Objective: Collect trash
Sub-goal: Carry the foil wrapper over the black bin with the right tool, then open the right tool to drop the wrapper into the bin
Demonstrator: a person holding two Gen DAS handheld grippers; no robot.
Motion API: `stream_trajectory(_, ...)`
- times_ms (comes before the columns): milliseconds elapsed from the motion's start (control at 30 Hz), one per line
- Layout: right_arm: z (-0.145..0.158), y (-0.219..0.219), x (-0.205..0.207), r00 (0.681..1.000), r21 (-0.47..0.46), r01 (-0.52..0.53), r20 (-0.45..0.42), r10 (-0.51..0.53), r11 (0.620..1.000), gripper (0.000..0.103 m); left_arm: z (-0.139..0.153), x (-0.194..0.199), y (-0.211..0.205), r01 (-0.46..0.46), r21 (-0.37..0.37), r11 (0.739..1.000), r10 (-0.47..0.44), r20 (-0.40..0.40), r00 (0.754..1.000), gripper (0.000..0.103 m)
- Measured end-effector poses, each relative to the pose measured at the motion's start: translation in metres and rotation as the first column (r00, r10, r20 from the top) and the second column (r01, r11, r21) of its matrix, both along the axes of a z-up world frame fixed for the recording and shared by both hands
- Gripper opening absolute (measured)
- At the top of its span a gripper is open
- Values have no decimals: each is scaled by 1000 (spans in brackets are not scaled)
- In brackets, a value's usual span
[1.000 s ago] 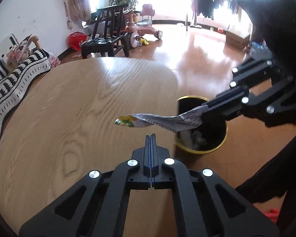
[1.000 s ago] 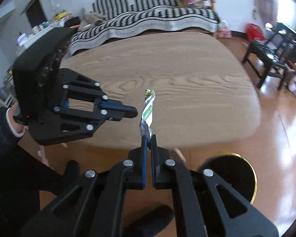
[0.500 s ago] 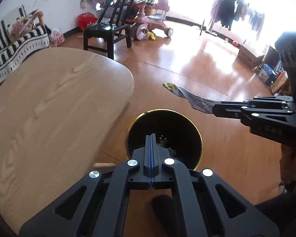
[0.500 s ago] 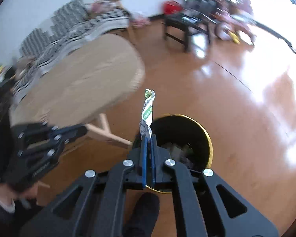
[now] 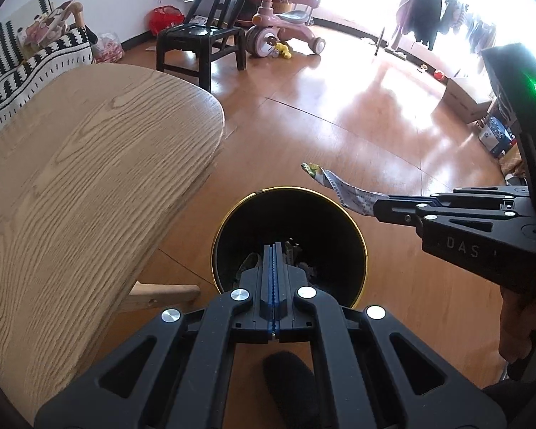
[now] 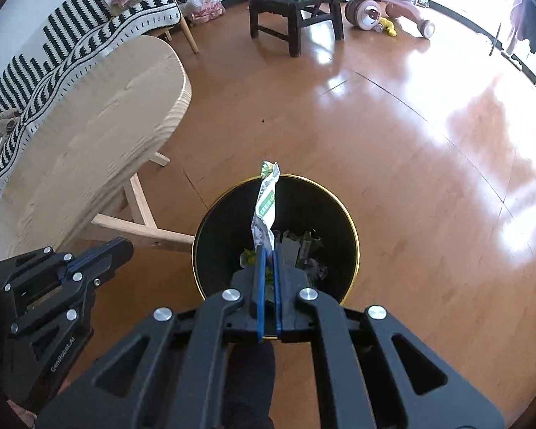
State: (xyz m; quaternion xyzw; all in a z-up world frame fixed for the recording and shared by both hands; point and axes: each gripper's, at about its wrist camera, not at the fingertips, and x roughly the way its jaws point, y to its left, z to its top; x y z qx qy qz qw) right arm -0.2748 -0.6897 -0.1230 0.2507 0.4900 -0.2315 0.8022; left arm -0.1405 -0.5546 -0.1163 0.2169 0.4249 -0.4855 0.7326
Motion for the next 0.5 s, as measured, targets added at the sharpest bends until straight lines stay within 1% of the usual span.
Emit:
stream_trajectory(167,0,-2,1,1000,1,20,1,-20,1000,5,-1,3,-2,1,2,1000,-1,-2,1000,0)
stream_trajectory(267,-3,-4,3,999,4,42,-14,-42,999,6,2,5,0,1,-10,1000,-1,-8,1000,0)
stream_trajectory(333,-6,-6,4,998,18,54,-22,-54,998,20,5,8,6,-3,-17,1000,2,-6,1000,0)
stream_trajectory(367,-5,-6,5,998,16,59,-19,-58,998,44,7,9,9,-3,-21,1000,3,-3,1000,0)
stream_trajectory(400,-1,-4,7,998,-1,66,-9,-66,998,79,8,11,11,-2,-22,1000,2,0,1000,0)
stream_trajectory(433,6,-1,8,997,-29,72,10,-71,997,85,10,11,14,0,-25,1000,0,4,1000,1)
stream_trajectory(500,17,5,12,997,-55,76,36,-74,996,86,16,14,23,-1,-29,1000,1,14,1000,2)
